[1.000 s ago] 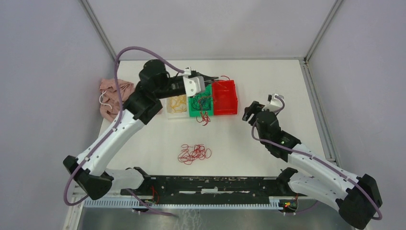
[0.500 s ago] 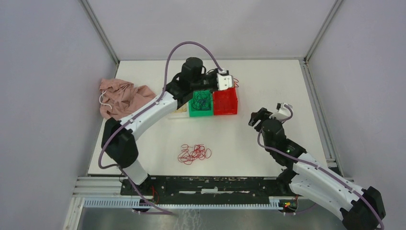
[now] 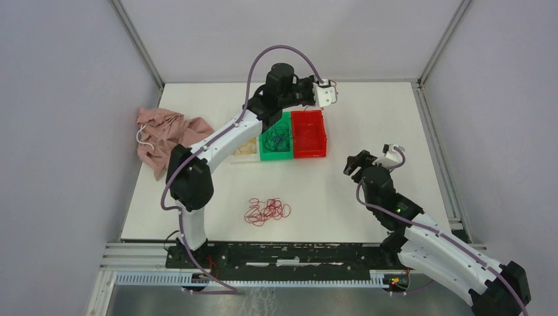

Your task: Untangle the cables

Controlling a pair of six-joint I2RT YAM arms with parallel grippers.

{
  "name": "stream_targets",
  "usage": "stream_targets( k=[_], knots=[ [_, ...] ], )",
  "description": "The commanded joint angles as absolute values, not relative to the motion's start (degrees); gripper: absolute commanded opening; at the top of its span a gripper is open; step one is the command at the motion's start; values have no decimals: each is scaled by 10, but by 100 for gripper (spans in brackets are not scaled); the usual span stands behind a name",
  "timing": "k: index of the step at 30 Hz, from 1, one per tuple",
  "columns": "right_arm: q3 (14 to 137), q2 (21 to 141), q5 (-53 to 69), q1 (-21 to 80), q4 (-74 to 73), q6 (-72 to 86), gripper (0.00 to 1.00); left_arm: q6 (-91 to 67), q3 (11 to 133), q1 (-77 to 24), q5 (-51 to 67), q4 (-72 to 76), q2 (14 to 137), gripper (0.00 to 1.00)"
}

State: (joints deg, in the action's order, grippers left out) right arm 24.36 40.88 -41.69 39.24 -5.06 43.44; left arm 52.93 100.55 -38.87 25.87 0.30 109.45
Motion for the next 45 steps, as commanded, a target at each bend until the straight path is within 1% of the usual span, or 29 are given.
stream_targets(
  k=[1, 5, 8, 11, 14, 17, 20, 29, 32, 34, 35, 37, 39, 40, 42, 45],
  knots=[
    [239, 407, -431, 390, -39, 435, 72, 568, 1033, -390, 229, 36, 1114, 3],
    [237, 402, -432, 390, -40, 432, 73, 570, 1024, -390, 212, 24, 1120, 3],
    [239, 397, -433, 390, -43, 432, 73, 564, 1025, -391, 197, -16, 1129, 3],
    [243, 391, -435, 389, -50, 429, 72, 562, 1050, -396, 177, -95, 1148, 4],
    [248, 383, -438, 388, -61, 428, 72, 569, 1079, -401, 157, -190, 1170, 8],
    [251, 375, -440, 388, -67, 428, 72, 568, 1100, -403, 144, -238, 1185, 11],
    [255, 369, -440, 387, -71, 427, 73, 567, 1116, -403, 128, -271, 1200, 16],
    [260, 361, -440, 386, -81, 425, 72, 563, 1157, -407, 69, -332, 1252, 13],
    [261, 361, -442, 385, -80, 421, 73, 579, 1166, -412, 53, -349, 1269, 13],
    [262, 362, -442, 385, -80, 420, 73, 590, 1173, -413, 50, -361, 1282, 16],
    [262, 362, -441, 385, -79, 419, 73, 593, 1174, -414, 48, -361, 1285, 20],
    [262, 363, -439, 385, -78, 418, 73, 594, 1174, -414, 49, -363, 1289, 33],
    [261, 364, -439, 384, -79, 414, 73, 602, 1176, -416, 50, -372, 1293, 50],
    [263, 363, -439, 384, -79, 412, 73, 608, 1181, -416, 50, -380, 1294, 62],
    [265, 362, -439, 383, -82, 411, 73, 617, 1198, -418, 55, -404, 1295, 78],
    [269, 360, -429, 383, -83, 405, 73, 620, 1253, -418, 80, -464, 1296, 85]
  ],
)
